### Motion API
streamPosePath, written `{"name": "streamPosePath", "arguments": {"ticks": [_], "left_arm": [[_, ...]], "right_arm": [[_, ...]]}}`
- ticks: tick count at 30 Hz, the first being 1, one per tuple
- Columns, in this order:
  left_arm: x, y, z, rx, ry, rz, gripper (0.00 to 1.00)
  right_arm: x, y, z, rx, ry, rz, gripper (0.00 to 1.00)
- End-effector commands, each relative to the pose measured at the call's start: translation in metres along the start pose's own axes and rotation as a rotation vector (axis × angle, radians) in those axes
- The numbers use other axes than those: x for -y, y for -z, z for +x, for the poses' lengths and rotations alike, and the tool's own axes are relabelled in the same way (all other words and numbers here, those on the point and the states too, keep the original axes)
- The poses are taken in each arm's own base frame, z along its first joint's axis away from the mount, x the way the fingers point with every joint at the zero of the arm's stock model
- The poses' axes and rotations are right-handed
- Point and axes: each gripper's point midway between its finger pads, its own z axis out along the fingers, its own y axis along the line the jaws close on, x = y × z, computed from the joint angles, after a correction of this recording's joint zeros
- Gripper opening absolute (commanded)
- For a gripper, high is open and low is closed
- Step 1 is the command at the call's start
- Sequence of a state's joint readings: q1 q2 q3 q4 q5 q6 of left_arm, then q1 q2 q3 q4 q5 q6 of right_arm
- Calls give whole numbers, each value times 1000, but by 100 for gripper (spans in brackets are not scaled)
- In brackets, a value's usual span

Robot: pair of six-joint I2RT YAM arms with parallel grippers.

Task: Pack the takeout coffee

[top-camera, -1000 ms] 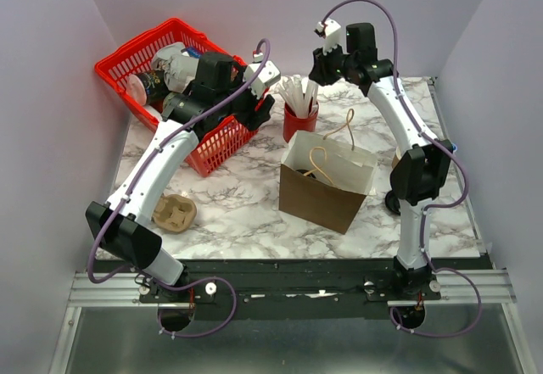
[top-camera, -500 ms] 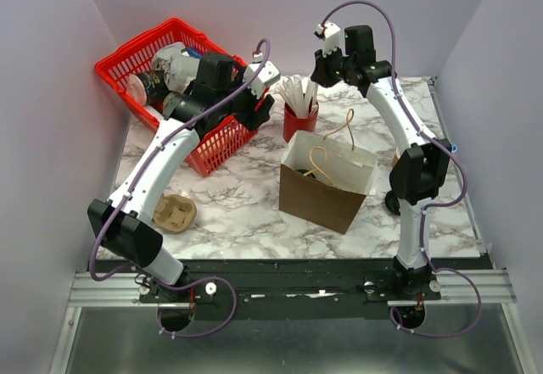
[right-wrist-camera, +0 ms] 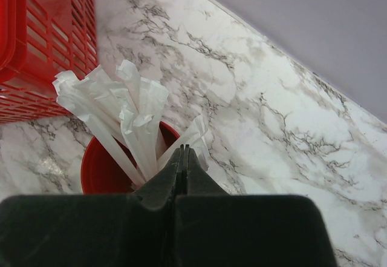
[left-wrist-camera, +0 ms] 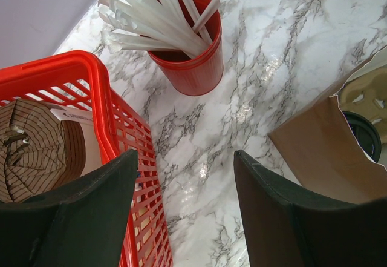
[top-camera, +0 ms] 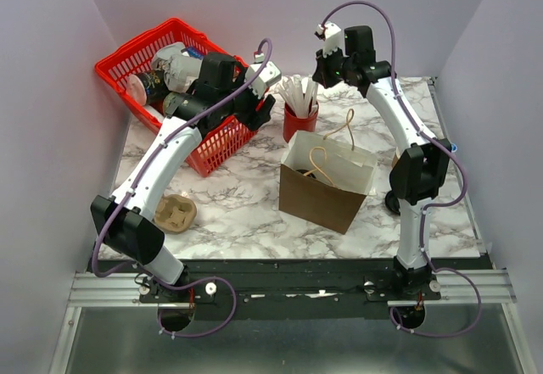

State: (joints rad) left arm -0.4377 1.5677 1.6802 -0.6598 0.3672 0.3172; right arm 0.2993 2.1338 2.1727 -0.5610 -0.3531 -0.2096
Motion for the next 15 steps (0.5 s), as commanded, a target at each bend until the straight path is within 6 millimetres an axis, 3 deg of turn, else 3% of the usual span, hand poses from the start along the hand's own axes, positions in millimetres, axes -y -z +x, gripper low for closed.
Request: {"name": "streamPosePath", "arguments": {"ticks": [1, 4, 5, 8, 10, 12, 15], "left_arm": [[-3, 2, -3, 15, 11, -9, 73], [-3, 2, -3, 15, 11, -7, 73], [-3, 2, -3, 16, 9, -9, 73], [-4, 2, -4, 18, 11, -10, 73], [-3, 2, -3, 18, 13, -5, 73], [-2, 2, -3, 18, 14, 0, 73], [-1, 2, -2, 13, 20, 4, 73]], "right_arm": [[1, 16, -21, 56, 13, 13, 1], [-4, 28, -37, 93, 20, 0, 3], [-3, 32, -40, 101, 19, 8, 15], [2, 40, -47, 124, 16, 52, 36], [9, 43, -51, 147, 22, 75, 42], [12, 38, -43, 135, 21, 84, 51], [16, 24, -30, 100, 6, 81, 53]]}}
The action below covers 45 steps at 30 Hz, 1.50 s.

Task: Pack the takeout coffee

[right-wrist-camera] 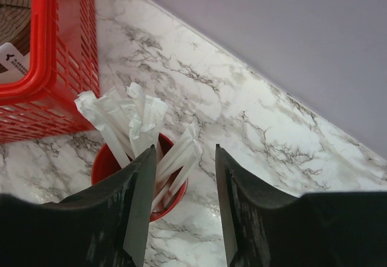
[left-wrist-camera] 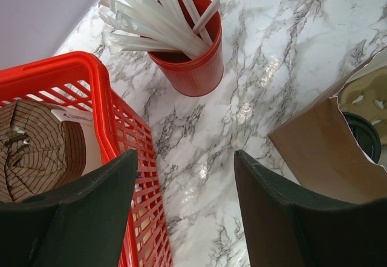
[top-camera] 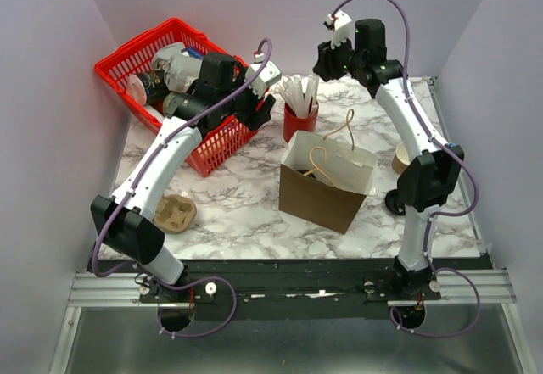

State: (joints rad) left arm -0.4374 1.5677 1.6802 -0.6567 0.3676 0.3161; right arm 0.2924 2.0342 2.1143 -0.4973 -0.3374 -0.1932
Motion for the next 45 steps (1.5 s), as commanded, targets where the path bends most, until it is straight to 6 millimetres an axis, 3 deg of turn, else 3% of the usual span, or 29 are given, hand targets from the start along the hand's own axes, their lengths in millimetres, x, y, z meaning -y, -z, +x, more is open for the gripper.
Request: {"name": "streamPosePath", "arguments": {"ticks": [1, 8, 13, 16, 21, 23, 27, 31, 34, 38, 41, 42, 45], "left_arm": [[0, 2, -1, 8, 18, 7, 73], [0, 6, 5, -14, 15, -1, 73], [-1, 7, 6, -20, 11, -9, 73], [-2, 6, 5, -19, 11, -9, 73], [-2, 5, 5, -17, 10, -10, 74], [-3, 5, 4, -15, 9, -12, 74], [-3, 4, 3, -12, 0, -12, 74], [-7, 4, 0, -1, -16, -27, 74], [-11, 4, -2, 3, -32, -35, 73], [-15, 3, -5, 5, -52, -50, 74], [-18, 5, -3, -6, -65, -70, 74], [-20, 6, -3, -9, -70, -81, 74], [-27, 10, -1, -21, -72, -129, 76]], "right_arm": [[14, -11, 9, -10, -14, 37, 53], [16, -31, 34, -59, -34, 18, 52], [13, -37, 43, -76, -43, -1, 45], [11, -39, 46, -80, -45, -14, 38], [13, -37, 43, -76, -45, -2, 5], [15, -32, 38, -69, -41, 16, 1], [13, -9, 12, -23, -18, 22, 1], [0, 37, -40, 85, 22, 10, 0], [-9, 60, -64, 140, 43, -8, 1], [-30, 107, -105, 247, 86, -53, 1], [-40, 133, -122, 295, 70, -63, 1], [-46, 150, -133, 325, 52, -61, 1], [-53, 179, -142, 357, 45, -48, 1]]}}
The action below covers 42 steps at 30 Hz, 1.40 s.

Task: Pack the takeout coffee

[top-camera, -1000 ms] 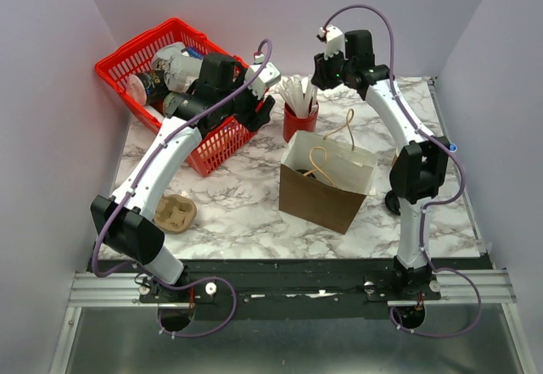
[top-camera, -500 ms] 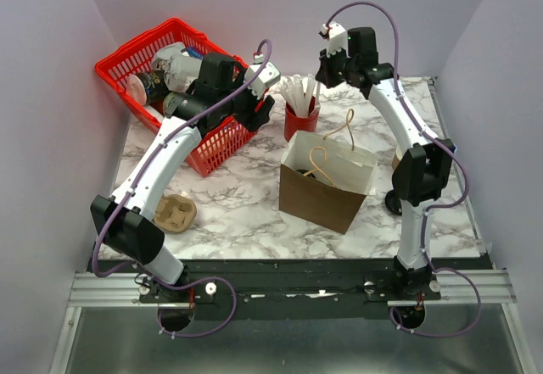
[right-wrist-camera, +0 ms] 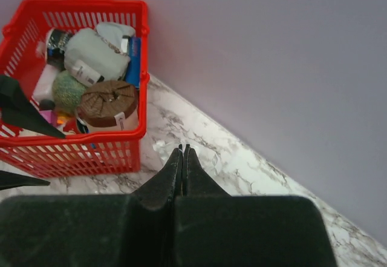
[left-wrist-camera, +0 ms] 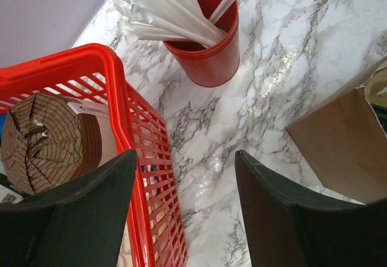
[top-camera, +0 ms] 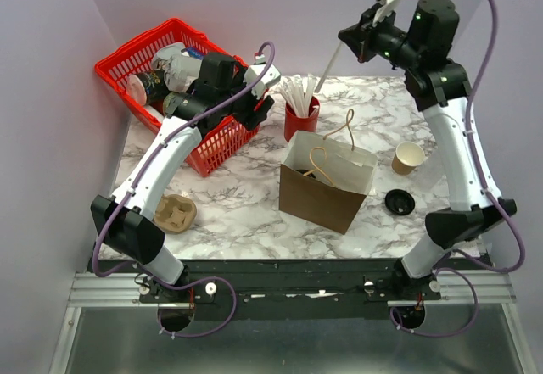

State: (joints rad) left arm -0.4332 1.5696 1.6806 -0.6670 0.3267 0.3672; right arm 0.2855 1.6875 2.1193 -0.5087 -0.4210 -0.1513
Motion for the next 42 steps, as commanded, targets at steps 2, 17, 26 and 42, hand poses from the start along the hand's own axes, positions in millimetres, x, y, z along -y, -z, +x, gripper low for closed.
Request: {"name": "streamPosePath", "arguments": {"ticks": [2, 17, 26, 42], "left_arm": [[-22, 11, -5, 1, -25, -121, 76], [4, 50, -17, 101, -23, -80, 77], [26, 70, -2, 123, -12, -48, 77], [21, 107, 6, 119, -23, -110, 99]], "right_arm": [[-29, 48, -29, 59, -9, -68, 1], [-159, 203, 11, -23, 60, -466, 0], [-127, 202, 72, -298, 22, -282, 0], [-39, 183, 74, -367, -136, 249, 87]]}}
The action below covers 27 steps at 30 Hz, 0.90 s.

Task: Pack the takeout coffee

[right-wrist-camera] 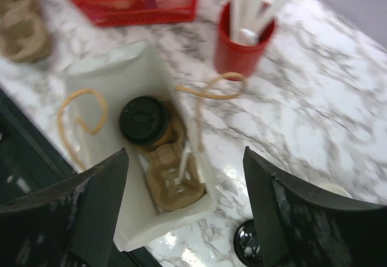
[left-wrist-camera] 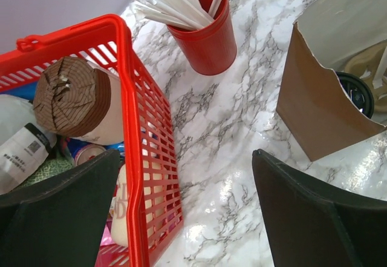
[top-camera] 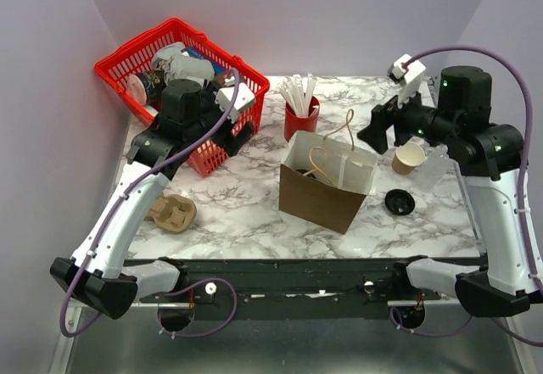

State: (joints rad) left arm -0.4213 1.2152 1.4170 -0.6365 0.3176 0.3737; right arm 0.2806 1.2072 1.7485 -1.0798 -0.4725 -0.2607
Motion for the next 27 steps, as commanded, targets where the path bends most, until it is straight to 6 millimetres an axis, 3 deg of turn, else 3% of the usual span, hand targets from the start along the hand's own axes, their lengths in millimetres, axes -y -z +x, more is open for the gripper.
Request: {"name": "streamPosePath", "arguments": {"ticks": [1, 2, 8, 10, 14, 18, 21, 22, 25, 26, 27], "left_arm": [[-7, 27, -2, 20, 56, -52, 99], [-13, 31, -1, 32, 88, -72, 99], [-17, 42, 22, 85, 330, -90, 99], [-30, 49, 27, 105, 384, -144, 99], [-57, 66, 18, 147, 431, -277, 99], [-88, 97, -4, 209, 428, -441, 99], [-112, 119, -16, 236, 416, -567, 99], [-118, 126, -19, 242, 415, -604, 99], [-139, 149, -33, 265, 396, -720, 99], [-144, 159, -41, 284, 373, -755, 99], [-155, 166, -44, 293, 370, -802, 99]], "right_arm": [[58, 32, -7, 20, -166, 421, 89], [73, 40, 2, -14, -181, 525, 99], [87, 68, 42, -117, -147, 696, 100], [87, 75, 41, -101, -138, 716, 100], [91, 98, 32, -42, -143, 800, 100], [102, 126, 11, 28, -123, 915, 100], [119, 158, -19, 121, -104, 1072, 100], [125, 167, -41, 178, -90, 1108, 100], [134, 193, -77, 264, -87, 1201, 100], [136, 204, -104, 336, -84, 1215, 100], [136, 209, -115, 366, -76, 1220, 100]]}}
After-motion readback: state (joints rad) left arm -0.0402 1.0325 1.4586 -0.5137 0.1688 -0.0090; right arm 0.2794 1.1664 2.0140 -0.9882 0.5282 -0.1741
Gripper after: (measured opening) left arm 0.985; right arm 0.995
